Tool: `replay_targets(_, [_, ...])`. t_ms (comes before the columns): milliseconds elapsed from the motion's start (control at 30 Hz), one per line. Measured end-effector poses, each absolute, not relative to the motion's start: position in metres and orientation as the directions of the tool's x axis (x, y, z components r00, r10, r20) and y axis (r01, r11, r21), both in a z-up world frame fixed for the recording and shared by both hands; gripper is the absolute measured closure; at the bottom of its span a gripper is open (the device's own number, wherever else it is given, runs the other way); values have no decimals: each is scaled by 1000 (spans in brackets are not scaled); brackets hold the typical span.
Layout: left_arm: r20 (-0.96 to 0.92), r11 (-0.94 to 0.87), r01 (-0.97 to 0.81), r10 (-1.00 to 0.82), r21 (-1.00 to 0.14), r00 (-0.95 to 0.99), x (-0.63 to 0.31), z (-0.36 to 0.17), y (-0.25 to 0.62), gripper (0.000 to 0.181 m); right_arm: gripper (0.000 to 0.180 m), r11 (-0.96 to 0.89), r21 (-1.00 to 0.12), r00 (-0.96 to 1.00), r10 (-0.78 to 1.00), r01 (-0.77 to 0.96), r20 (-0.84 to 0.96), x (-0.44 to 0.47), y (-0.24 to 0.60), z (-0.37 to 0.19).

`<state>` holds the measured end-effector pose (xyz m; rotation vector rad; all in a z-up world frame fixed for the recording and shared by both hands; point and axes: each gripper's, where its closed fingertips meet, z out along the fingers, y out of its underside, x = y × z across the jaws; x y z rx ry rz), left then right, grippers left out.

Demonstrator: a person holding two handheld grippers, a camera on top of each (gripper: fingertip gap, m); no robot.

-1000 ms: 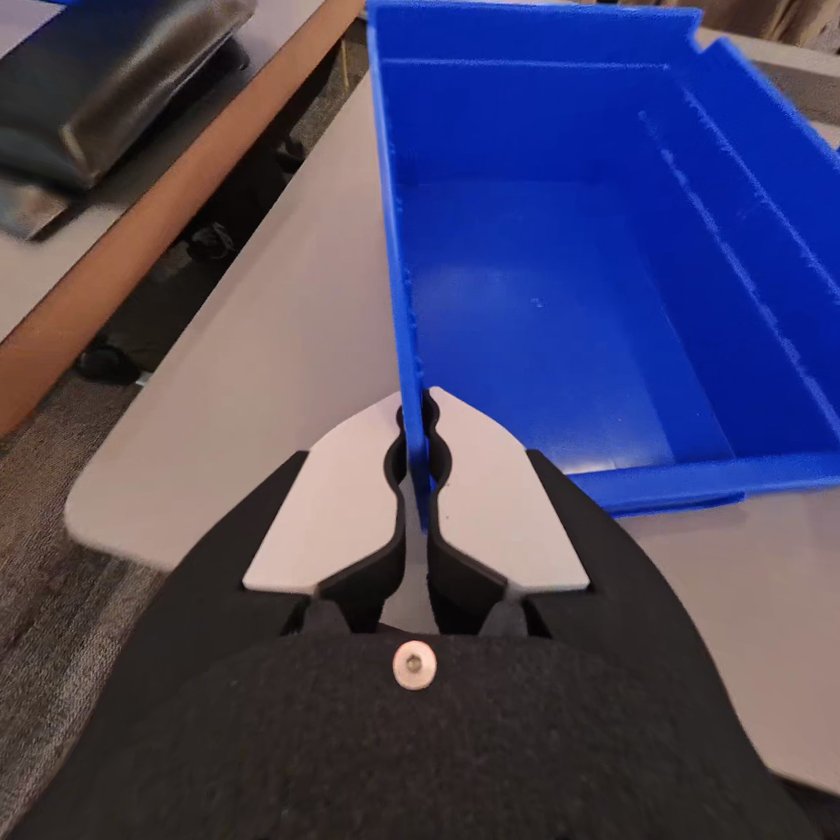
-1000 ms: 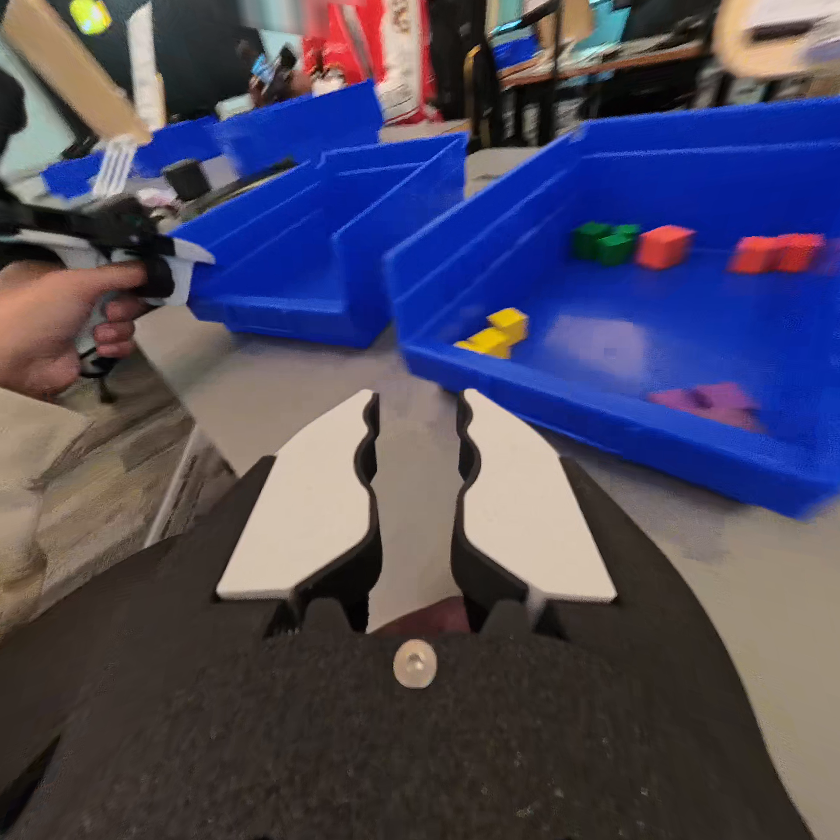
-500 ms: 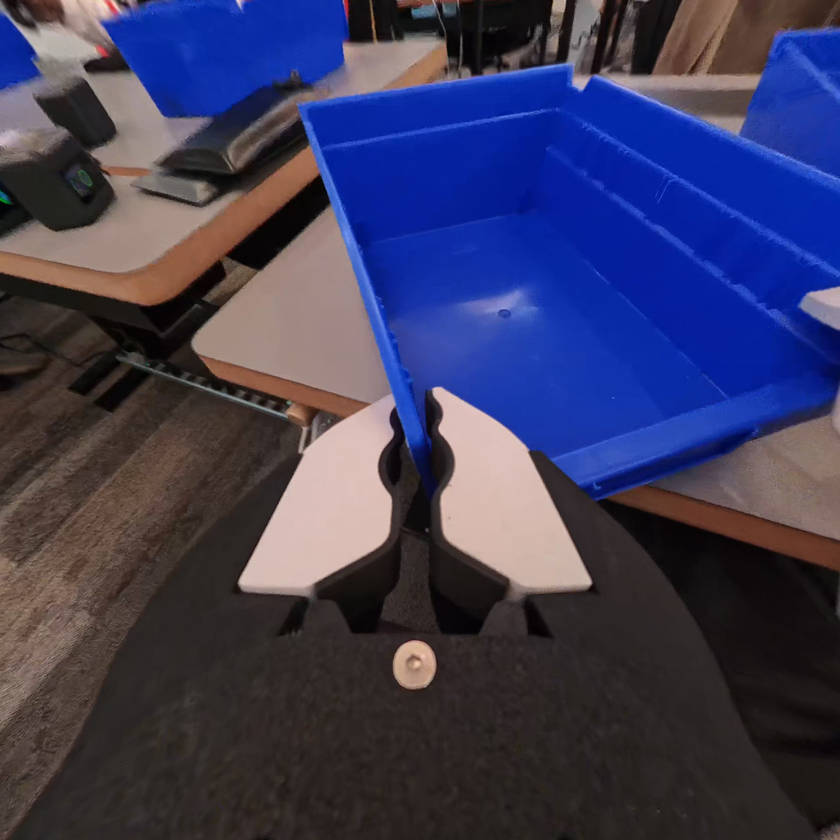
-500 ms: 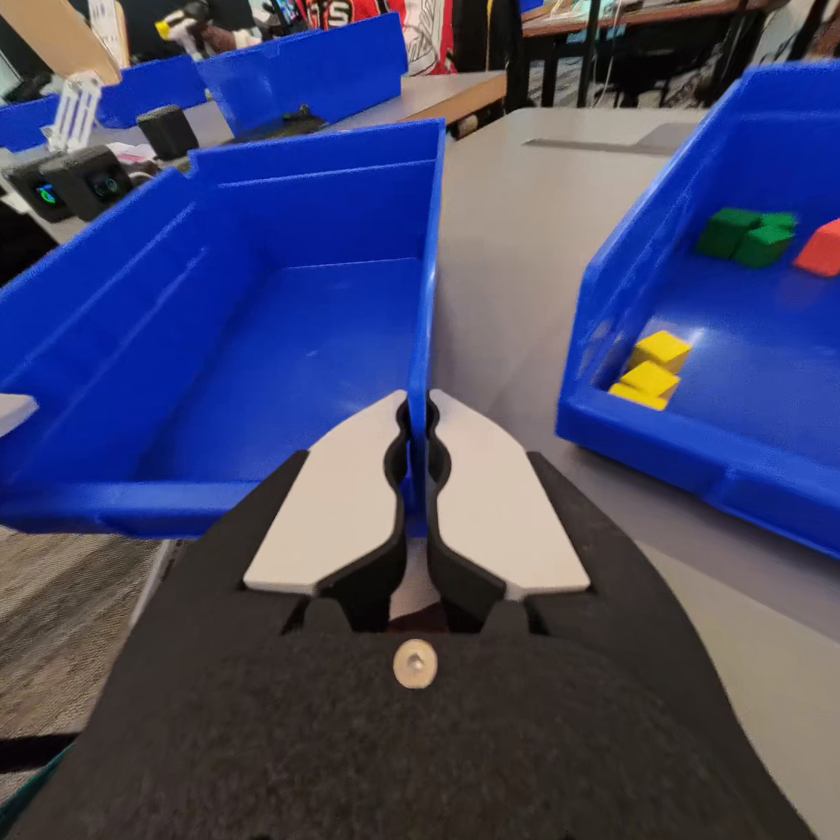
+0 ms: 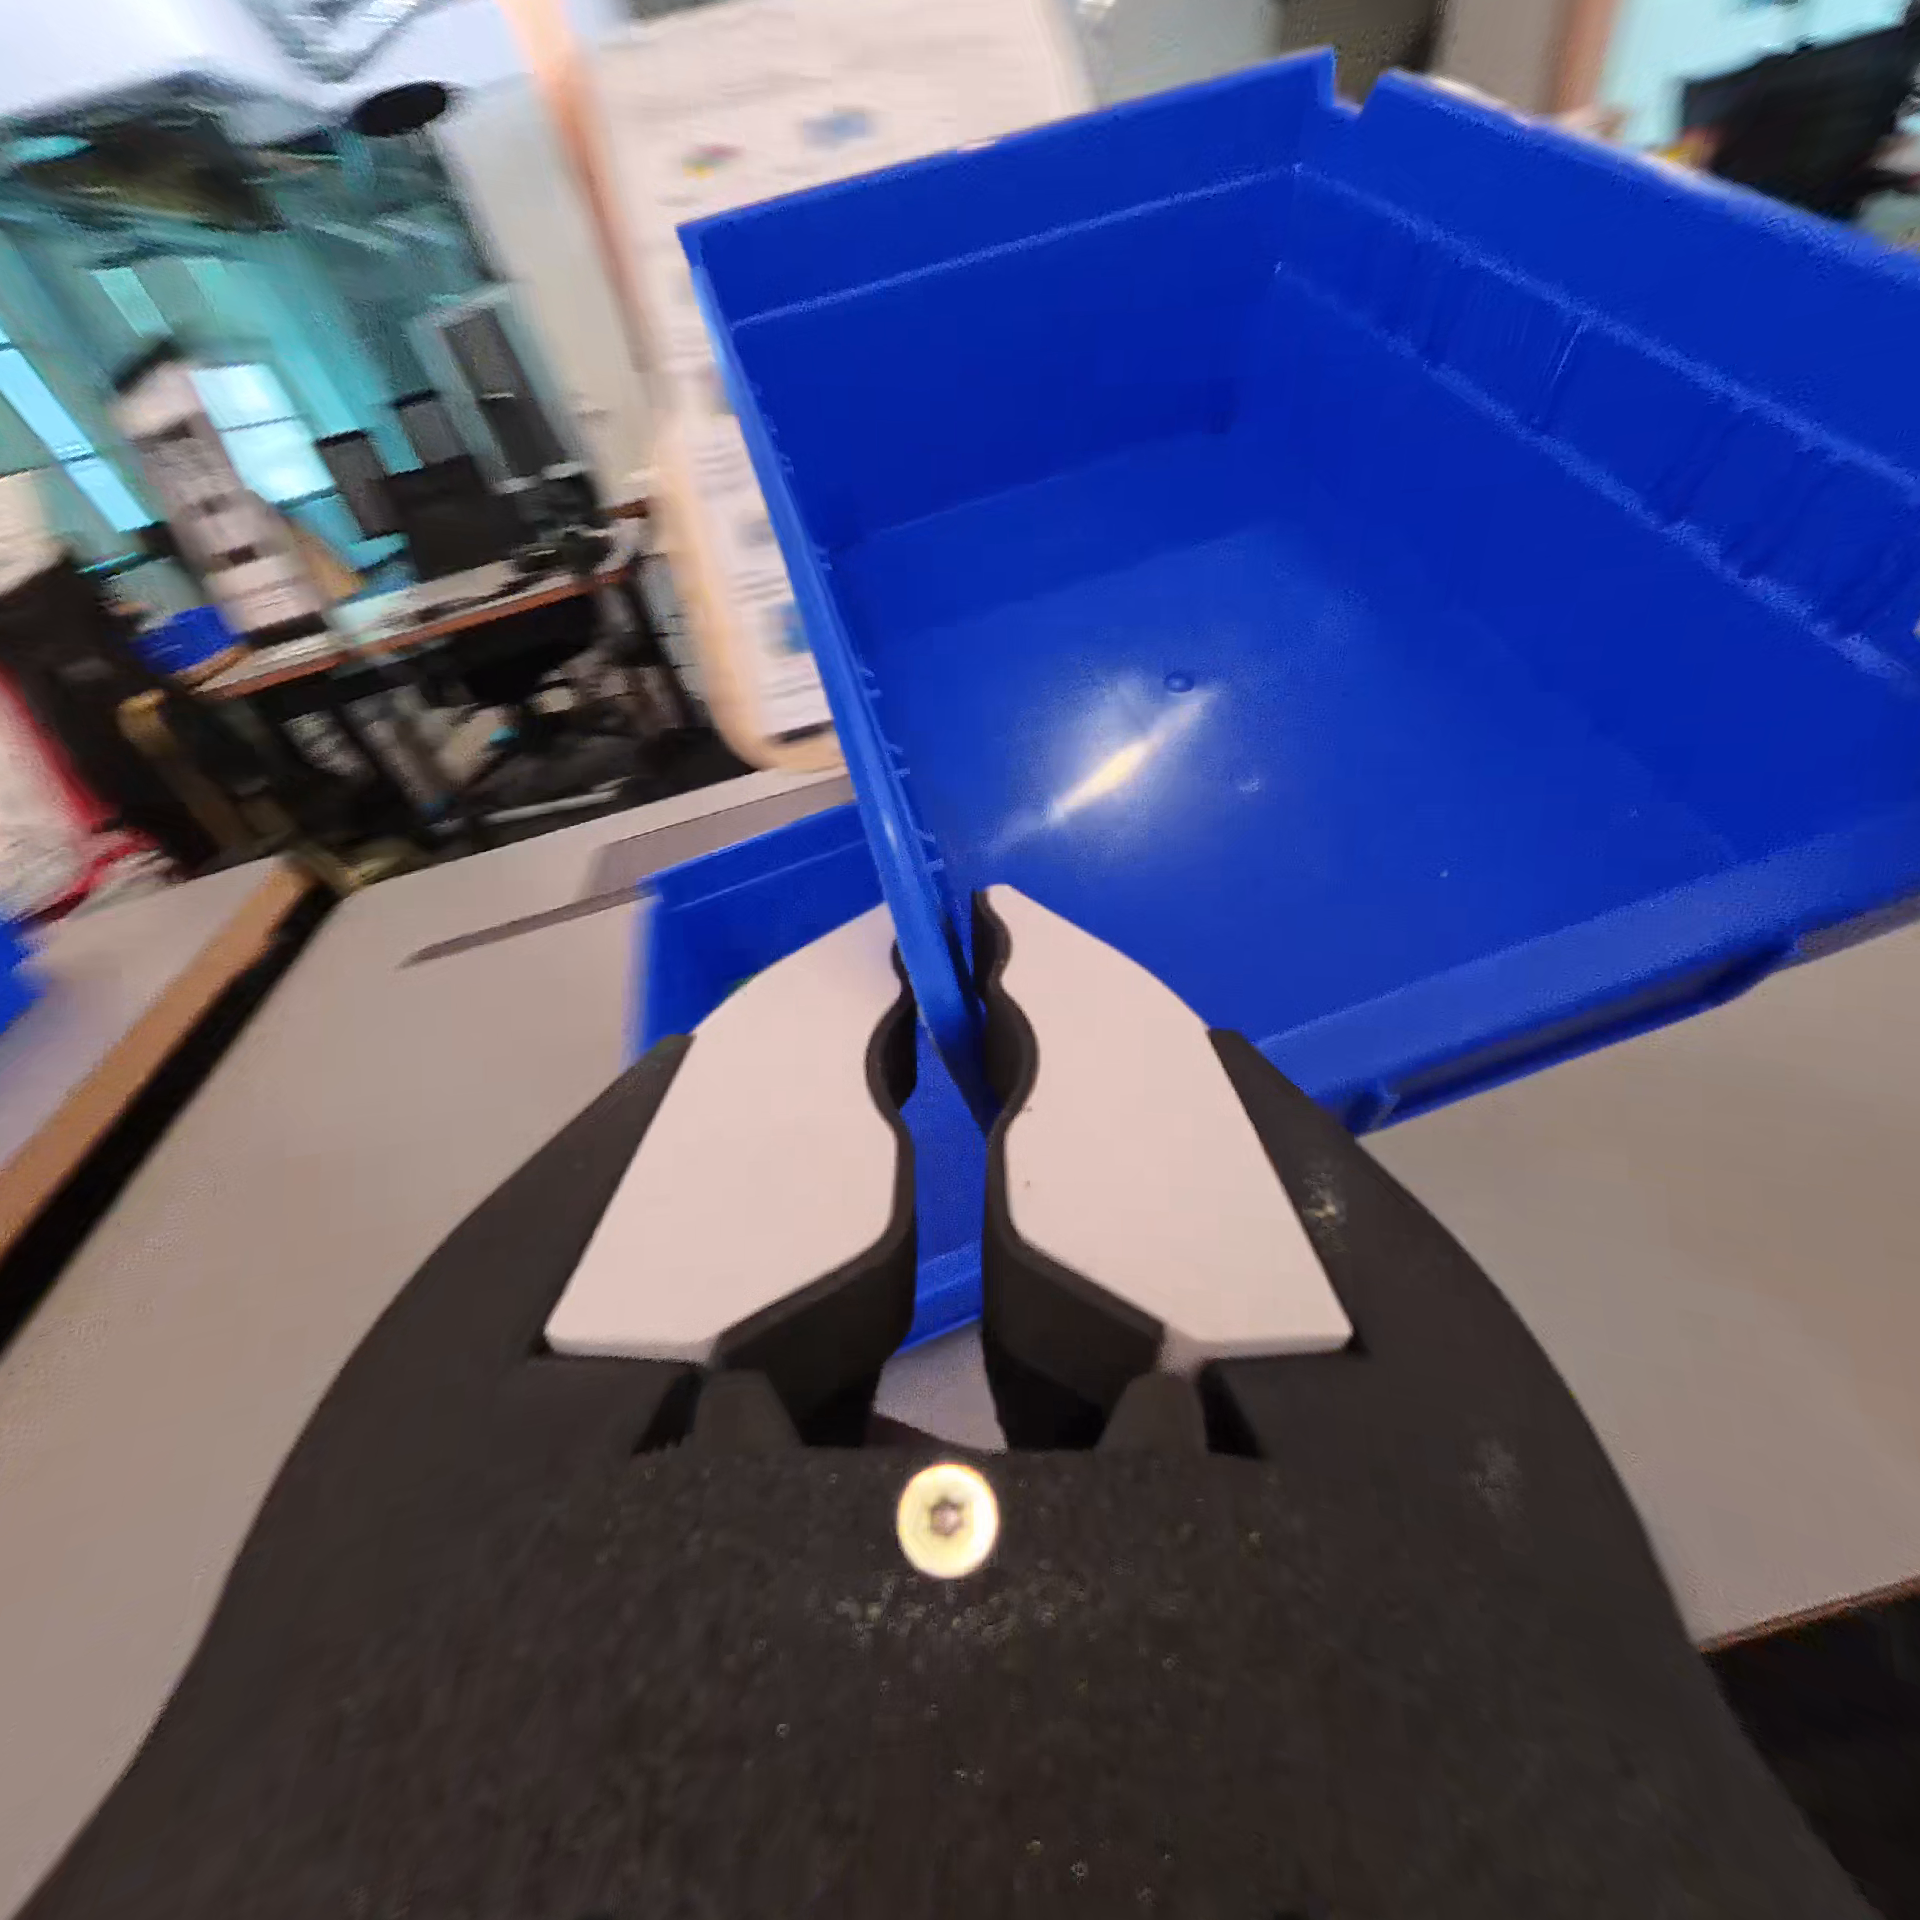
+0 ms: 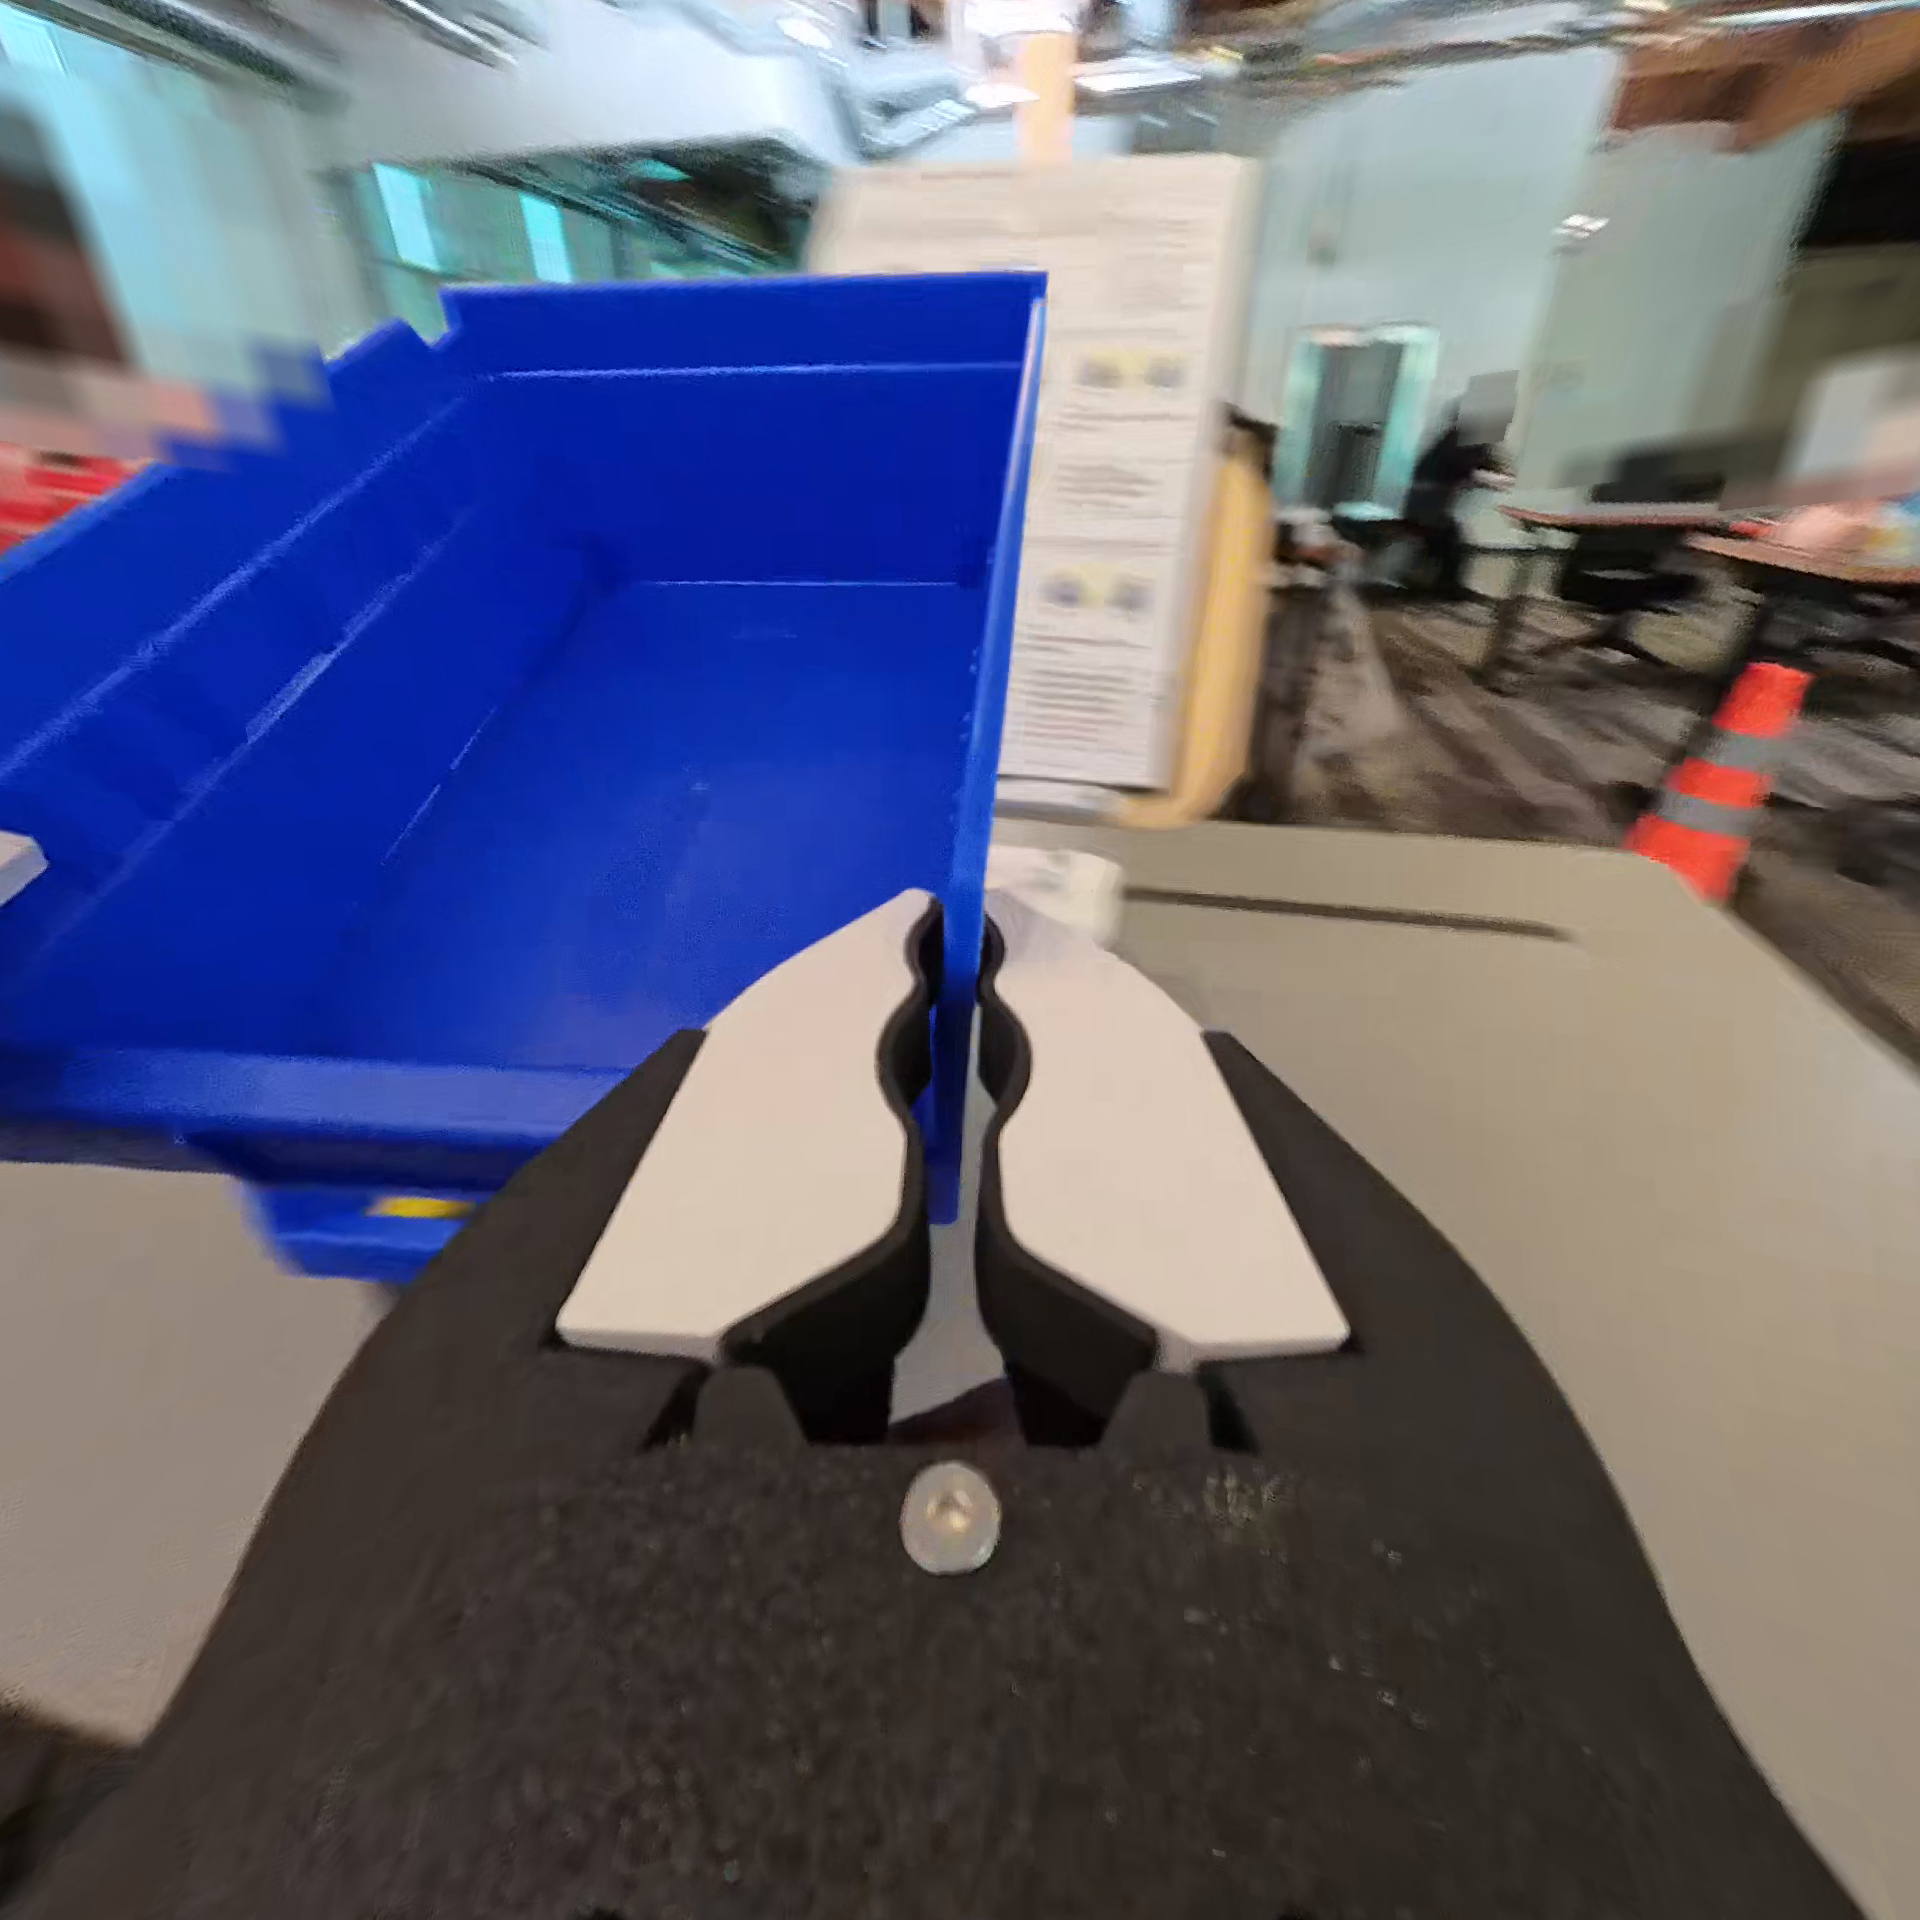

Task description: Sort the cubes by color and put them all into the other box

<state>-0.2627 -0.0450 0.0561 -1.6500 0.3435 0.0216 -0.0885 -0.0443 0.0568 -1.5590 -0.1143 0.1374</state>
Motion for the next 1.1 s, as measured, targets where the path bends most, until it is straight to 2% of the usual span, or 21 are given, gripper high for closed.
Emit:
replay_targets(133, [-203,-120,-294,-483,-948,852,-89,6,-3,174,176,-88,-992,988,-130,-91,-79,83,-54,18])
replay_targets(233, [-115,-213,-289,-586,-933,802,7,-42,22,175,174,-105,-964,933,-297,-245,-205,171,-59,-20])
replay_targets(333, [-54,-283,-298,-635,-912,770,69,-83,32,175,174,-144,-955,878,-448,-259,-171,230,-60,-46])
replay_targets(467, [-54,-311,-340,-662,-888,747,96,-117,32,173,174,-199,-915,847,-484,-352,-221,265,-55,-84])
replay_targets(533, [-125,-268,-405,-682,-874,721,94,-126,31,170,175,-250,-887,842,-486,-389,-233,270,-51,-105])
replay_targets(567, [-176,-243,-445,-681,-862,711,88,-128,29,166,175,-277,-870,848,-469,-408,-248,268,-47,-113])
replay_targets(600, [-221,-211,-475,-679,-854,700,77,-124,25,149,174,-302,-852,848,-461,-428,-262,265,-46,-118])
replay_targets(633, [-260,-174,-492,-676,-853,690,60,-114,18,136,163,-300,-849,836,-485,-435,-257,267,-49,-115])
replay_targets(667, [-288,-138,-493,-666,-859,688,35,-100,11,143,145,-268,-867,821,-520,-420,-237,267,-55,-103])
replay_targets(700, [-305,-107,-478,-646,-872,700,4,-83,3,152,143,-209,-904,826,-519,-373,-221,258,-60,-80])
replay_targets(733, [-305,-94,-454,-620,-886,723,-34,-67,-3,152,143,-129,-941,853,-474,-313,-219,235,-61,-51])
replay_targets(800, [-249,-142,-390,-565,-910,787,-119,-47,-11,151,143,-9,-975,952,-215,-224,-217,143,-52,-1])
replay_targets(867, [-160,-248,-299,-460,-921,873,-211,-44,-8,140,140,-48,-982,974,125,-184,-189,17,-36,9])
replay_targets(933, [-84,-343,-187,-294,-920,952,-298,-56,4,132,131,-193,-973,901,390,-123,-191,-104,-24,-25])
replay_targets(1000, [-8,-398,-75,-166,-914,986,-358,-75,14,128,126,-284,-958,882,440,-44,-171,-174,-7,-68])
replay_targets(1100, [67,-467,3,-121,-884,990,-388,-110,30,129,127,-247,-969,942,322,-7,-89,-193,27,-91])
